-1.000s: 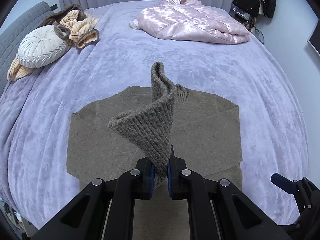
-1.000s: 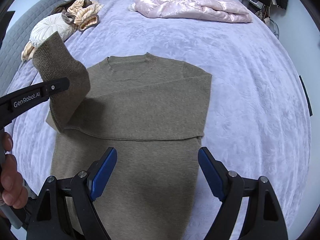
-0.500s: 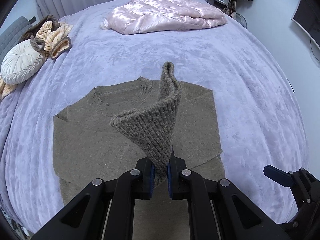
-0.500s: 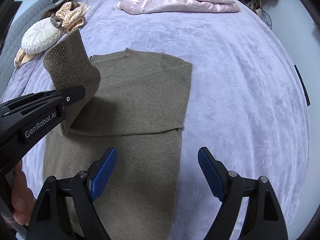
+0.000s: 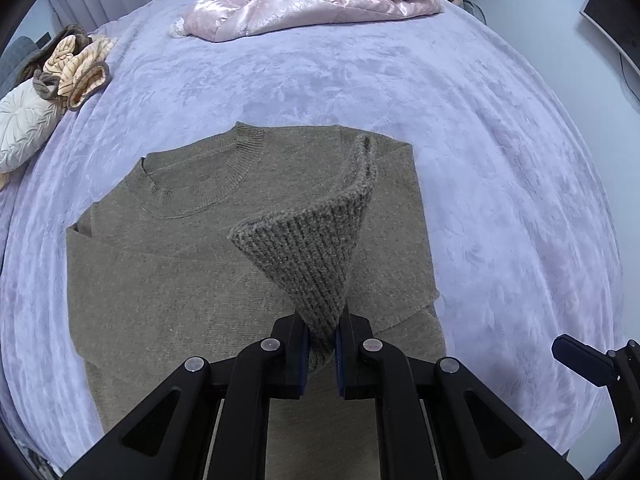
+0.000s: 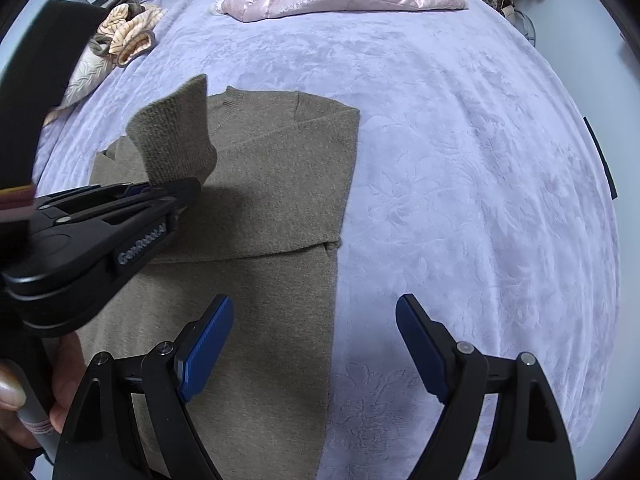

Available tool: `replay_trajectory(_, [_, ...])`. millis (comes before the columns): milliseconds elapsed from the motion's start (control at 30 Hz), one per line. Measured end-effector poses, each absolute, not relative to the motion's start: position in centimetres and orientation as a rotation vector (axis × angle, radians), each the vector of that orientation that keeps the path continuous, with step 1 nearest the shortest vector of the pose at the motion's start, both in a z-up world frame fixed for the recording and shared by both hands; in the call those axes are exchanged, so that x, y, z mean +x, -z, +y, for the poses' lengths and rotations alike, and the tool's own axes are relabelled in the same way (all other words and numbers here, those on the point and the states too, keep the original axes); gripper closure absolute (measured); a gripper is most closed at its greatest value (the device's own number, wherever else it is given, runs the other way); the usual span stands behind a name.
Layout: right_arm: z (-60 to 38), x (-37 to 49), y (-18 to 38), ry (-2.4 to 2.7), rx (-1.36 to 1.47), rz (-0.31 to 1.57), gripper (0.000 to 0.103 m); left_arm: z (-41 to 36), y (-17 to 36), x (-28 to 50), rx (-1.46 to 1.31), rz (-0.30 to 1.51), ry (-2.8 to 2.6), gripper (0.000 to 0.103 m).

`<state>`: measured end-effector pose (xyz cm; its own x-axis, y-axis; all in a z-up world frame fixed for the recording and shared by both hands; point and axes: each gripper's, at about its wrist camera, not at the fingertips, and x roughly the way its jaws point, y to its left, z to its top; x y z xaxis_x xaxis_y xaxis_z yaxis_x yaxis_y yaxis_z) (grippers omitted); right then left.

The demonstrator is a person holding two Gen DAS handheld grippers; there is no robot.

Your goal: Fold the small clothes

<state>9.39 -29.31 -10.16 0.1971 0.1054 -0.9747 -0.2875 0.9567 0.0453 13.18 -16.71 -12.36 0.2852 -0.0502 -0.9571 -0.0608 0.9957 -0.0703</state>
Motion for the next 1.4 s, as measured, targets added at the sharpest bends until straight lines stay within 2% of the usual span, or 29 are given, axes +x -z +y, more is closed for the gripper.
replay_trajectory(300, [-30.5,9.1,10.7,-0.262,-0.163,1.363,0.017,-17.4,16.0,13.8,-0.160,1.383,0.035,0.090])
replay_trajectory(367, [-30.8,9.0,10.8,-0.261,-0.165,1.366,0.017,-17.4,16.8,13.8,-0.186,1.412,0.034,0.062])
replay_trajectory(400, [-30.9,8.9,10.9,-0.259,-0.169,1.369,0.017,-17.4,17.0,13.7,-0.192,1.420,0.023,0.030])
replay_trajectory(433, [-31.1,8.8,11.0,-0.257,-0.172,1.373,0.017,-17.3,16.8,13.5,-0.197,1.401,0.014,0.022])
replay_trajectory(733, [-31.8,8.7,11.5,-0.253,-0.166,1.392,0.017,-13.6,14.5,11.6,-0.365,1.355,0.067,0.022])
replay_trajectory(933, [-32.1,9.8,11.9,-0.313,0.010,1.410,0.017,-9.4,14.6,9.9,-0.357,1.366,-0.033,0.022])
replay_trajectory(1167, [-30.6,12.6,17.1,-0.338,0.137,1.510,0.020,-7.1,16.5,8.3,-0.343,1.422,-0.118,0.022])
replay_trajectory(1267, [-29.4,13.4,19.1,-0.338,0.128,1.547,0.032,-6.9,17.0,7.5,-0.335,1.438,-0.129,0.022])
replay_trajectory(1300, [-29.1,13.6,19.7,-0.344,0.142,1.561,0.043,-6.7,17.2,7.3,-0.336,1.442,-0.134,0.022])
replay_trajectory(1333, [-28.9,13.7,20.0,-0.353,0.161,1.570,0.060,-6.5,17.4,7.0,-0.339,1.447,-0.142,0.022])
replay_trajectory(1367, [-28.8,13.7,20.4,-0.358,0.176,1.576,0.068,-6.3,17.5,6.9,-0.342,1.451,-0.149,0.022])
replay_trajectory(1400, [-28.8,13.7,20.5,-0.352,0.176,1.576,0.080,-5.9,17.7,6.6,-0.344,1.455,-0.159,0.022])
